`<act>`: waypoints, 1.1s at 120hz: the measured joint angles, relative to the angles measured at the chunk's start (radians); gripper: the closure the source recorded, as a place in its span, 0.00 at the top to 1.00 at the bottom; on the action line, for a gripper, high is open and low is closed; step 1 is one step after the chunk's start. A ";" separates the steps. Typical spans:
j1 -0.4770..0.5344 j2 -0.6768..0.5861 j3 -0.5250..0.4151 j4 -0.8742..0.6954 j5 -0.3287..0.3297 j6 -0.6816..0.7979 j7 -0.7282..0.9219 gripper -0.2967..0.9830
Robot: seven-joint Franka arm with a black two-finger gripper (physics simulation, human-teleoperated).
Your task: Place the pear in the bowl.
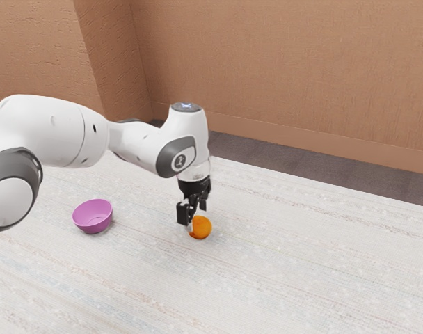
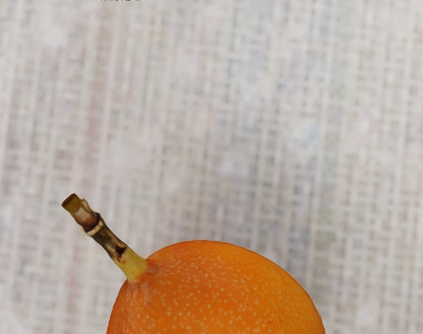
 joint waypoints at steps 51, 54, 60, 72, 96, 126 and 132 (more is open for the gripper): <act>0.005 0.040 0.000 0.001 -0.001 0.026 -0.147 0.75; 0.005 0.043 0.000 0.001 -0.002 0.028 -0.153 0.75; 0.005 0.049 0.000 0.001 -0.002 0.034 -0.164 0.75; 0.003 0.057 0.000 0.003 -0.003 0.042 -0.184 0.72; 0.001 0.060 0.000 0.002 -0.005 0.049 -0.214 0.62; -0.002 0.052 -0.001 0.000 -0.007 0.045 -0.240 0.55; -0.004 0.045 0.000 0.000 -0.007 0.043 -0.244 0.54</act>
